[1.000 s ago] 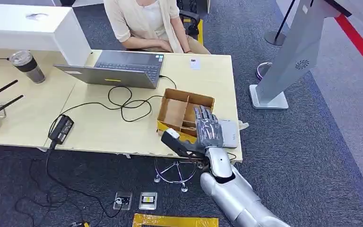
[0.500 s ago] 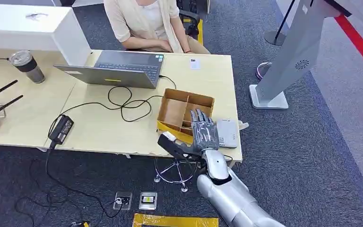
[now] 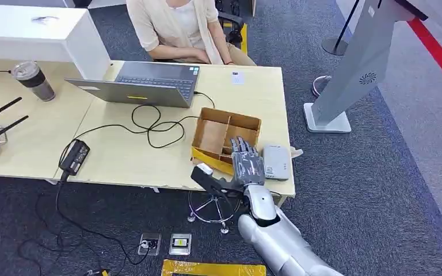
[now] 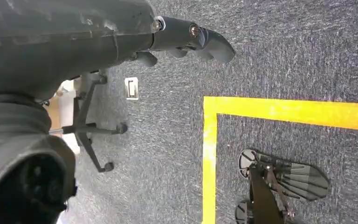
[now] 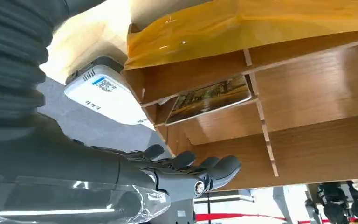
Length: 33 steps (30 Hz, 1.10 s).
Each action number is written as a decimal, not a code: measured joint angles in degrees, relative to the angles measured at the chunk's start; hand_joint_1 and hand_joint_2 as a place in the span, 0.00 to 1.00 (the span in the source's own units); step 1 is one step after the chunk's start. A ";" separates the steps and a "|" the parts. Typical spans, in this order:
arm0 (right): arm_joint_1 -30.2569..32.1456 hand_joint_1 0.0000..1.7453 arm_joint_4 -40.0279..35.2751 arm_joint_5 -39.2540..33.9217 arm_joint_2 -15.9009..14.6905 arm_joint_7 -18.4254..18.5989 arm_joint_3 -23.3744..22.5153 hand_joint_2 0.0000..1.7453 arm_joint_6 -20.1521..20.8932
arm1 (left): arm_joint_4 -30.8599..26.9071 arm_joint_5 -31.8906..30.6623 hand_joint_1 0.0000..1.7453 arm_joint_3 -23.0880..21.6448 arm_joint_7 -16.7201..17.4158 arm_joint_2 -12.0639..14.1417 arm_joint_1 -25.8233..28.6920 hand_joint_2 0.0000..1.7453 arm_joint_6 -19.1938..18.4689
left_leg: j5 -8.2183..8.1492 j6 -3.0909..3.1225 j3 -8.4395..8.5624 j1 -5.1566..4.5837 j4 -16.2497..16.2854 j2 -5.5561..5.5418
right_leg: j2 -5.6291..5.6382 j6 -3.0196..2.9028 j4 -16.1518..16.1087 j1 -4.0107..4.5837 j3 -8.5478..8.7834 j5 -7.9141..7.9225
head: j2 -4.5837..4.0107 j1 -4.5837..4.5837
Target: Pass the card to the sensor for recognition and then transmit it.
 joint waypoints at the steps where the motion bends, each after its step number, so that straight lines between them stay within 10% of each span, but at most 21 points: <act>1: 0.00 0.00 0.15 0.00 0.00 0.00 0.00 1.00 0.00 | 0.00 0.00 0.00 -0.02 0.00 0.00 0.00 0.00 0.00 | 0.00 0.00 0.00 0.00 0.00 0.00 | 0.00 0.00 0.00 0.00 0.00 0.00 | 0.00 0.00; 15: 0.00 0.05 1.97 1.07 -0.35 0.07 -0.04 1.00 -0.20 | 0.00 0.07 0.00 -0.70 0.00 0.00 0.00 0.00 0.50 | 0.00 0.00 0.00 0.00 0.00 0.00 | 0.00 0.00 0.00 0.00 0.00 0.00 | 0.00 0.02; 16: 0.00 0.94 2.08 1.16 -0.39 0.09 -0.04 1.00 -0.20 | 0.00 0.07 0.00 -0.72 0.00 0.00 0.00 0.00 0.50 | 0.00 0.00 0.00 0.00 0.00 0.00 | 0.00 0.00 0.00 0.00 0.00 0.00 | 0.00 0.00; 17: 0.00 1.00 2.10 1.22 -0.42 0.11 -0.04 1.00 -0.20 | 0.00 0.07 0.00 -0.79 0.00 0.00 0.00 0.00 0.50 | 0.00 0.00 0.00 0.00 0.00 0.00 | 0.00 0.00 0.00 0.00 0.00 0.00 | 0.00 0.02; 33: -0.67 1.00 2.10 -0.33 -0.50 -2.32 -0.42 1.00 -1.31 | -0.02 0.04 0.00 -1.05 0.22 0.00 0.00 0.00 0.44 | 0.00 0.00 0.01 0.00 0.00 0.01 | 0.00 0.00 0.00 0.00 0.01 0.00 | 0.00 0.00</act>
